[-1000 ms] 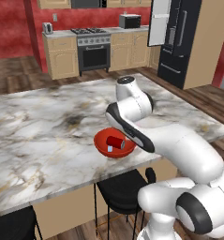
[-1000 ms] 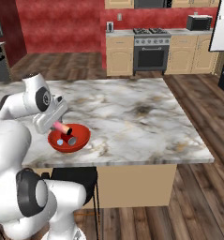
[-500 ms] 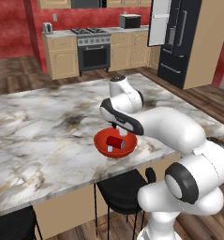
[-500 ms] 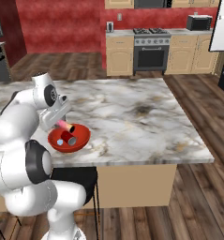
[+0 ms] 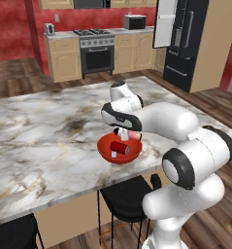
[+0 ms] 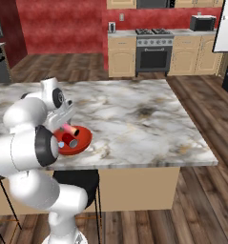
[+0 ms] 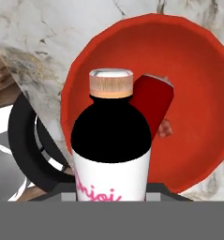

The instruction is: Open the fridge, grab two sodas, and place both sodas inside the bowl with ice on the dining counter.

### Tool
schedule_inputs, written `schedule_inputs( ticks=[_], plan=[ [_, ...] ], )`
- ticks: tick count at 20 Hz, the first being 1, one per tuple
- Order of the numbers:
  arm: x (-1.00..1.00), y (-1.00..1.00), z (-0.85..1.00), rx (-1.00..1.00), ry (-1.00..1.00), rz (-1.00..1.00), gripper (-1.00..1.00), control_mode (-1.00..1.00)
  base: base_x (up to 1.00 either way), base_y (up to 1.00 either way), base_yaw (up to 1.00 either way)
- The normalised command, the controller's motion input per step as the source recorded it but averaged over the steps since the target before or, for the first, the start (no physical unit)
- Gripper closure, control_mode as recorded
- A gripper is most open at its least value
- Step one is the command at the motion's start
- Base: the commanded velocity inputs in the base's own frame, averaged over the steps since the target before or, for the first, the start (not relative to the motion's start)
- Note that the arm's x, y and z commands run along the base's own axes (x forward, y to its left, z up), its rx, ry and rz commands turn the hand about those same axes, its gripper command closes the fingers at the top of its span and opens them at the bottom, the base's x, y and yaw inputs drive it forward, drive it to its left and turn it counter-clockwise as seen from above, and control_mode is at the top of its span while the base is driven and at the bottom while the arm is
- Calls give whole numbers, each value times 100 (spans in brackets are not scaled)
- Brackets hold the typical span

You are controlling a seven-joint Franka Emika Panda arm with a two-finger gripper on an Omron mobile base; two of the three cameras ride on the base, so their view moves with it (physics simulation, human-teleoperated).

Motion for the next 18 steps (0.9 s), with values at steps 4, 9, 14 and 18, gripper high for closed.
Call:
schedule_inputs(
  ticks=[4, 9, 14, 18],
  plan=[
    [14, 4, -29, 0, 3, 0, 100, -100, 0, 0, 0],
    [7, 4, -25, 0, 3, 0, 100, -100, 0, 0, 0],
    [5, 3, -20, 0, 4, 0, 100, -100, 0, 0, 0],
    [10, 3, -16, 0, 3, 0, 100, -100, 0, 0, 0]
  ],
)
